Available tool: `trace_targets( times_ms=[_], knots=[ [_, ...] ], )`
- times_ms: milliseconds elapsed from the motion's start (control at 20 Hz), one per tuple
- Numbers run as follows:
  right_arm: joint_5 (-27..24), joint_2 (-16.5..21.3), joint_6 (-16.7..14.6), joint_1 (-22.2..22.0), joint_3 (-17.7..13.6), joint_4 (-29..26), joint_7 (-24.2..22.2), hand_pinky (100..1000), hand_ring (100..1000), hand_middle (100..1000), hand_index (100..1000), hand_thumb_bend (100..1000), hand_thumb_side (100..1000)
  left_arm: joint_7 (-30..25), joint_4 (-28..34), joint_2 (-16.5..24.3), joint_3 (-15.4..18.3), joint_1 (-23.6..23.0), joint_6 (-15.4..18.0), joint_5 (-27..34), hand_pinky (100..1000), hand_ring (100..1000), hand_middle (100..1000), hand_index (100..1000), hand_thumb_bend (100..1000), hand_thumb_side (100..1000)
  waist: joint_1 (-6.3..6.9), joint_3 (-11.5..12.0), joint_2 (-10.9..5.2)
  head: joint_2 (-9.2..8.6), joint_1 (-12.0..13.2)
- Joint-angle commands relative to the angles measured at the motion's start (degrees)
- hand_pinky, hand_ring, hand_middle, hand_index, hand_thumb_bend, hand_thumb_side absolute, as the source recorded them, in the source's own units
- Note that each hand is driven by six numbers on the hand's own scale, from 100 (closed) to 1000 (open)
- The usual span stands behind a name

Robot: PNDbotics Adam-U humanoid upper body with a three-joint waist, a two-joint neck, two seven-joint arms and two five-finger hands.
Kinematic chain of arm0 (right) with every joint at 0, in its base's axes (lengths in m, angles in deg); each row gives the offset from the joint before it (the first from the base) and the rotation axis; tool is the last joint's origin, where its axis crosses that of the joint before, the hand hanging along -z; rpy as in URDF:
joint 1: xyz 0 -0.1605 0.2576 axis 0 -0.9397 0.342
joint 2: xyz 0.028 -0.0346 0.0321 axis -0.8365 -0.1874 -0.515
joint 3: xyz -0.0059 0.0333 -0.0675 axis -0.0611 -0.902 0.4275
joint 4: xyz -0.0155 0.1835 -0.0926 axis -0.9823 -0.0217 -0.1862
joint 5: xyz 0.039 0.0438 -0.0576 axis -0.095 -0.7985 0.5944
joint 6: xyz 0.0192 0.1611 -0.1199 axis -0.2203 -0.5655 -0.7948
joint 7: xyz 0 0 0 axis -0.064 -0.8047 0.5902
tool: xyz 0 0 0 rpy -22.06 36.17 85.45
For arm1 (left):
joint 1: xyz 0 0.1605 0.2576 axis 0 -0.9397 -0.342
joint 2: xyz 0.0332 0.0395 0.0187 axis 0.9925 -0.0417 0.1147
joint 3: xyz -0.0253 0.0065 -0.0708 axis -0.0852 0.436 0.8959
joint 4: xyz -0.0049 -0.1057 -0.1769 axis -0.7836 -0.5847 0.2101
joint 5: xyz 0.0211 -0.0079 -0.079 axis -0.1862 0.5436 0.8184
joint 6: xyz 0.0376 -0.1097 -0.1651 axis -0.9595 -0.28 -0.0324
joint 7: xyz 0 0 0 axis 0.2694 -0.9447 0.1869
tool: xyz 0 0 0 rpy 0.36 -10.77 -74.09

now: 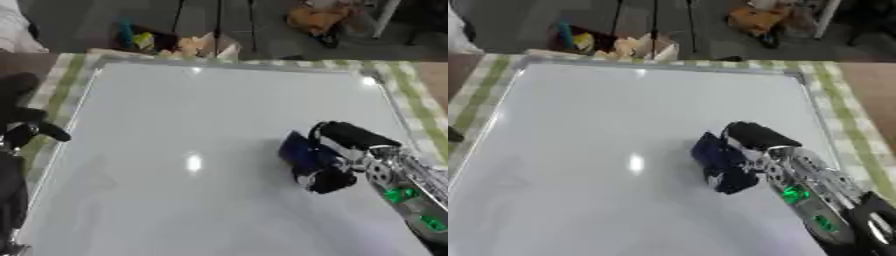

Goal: Wipe the whiteboard clean with a brush.

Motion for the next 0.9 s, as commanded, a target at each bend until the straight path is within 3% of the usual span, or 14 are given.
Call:
trace_targets(
  times_ms=[50, 900],
  knots=[
    [0.2, 2.2, 5.8, 0.3, -1.9, 0.2, -4.2, 625, 747, 588, 239, 100, 316, -0.1, 1.0, 0.6, -0.1, 0.4, -0.1, 0.1, 454, 900, 790, 614, 100, 980, 0.10, 0.0, -1.07, -0.97, -0.2],
    [-0.9, 3.7, 8.9, 0.1, -6.1, 5.1, -1.5, 623, 745, 587, 239, 100, 319, -0.1, 1.0, 0.5, -0.1, 0.5, 0.0, 0.1, 455, 900, 791, 615, 100, 977, 0.16, 0.5, -1.16, -0.68, 0.2]
  ],
)
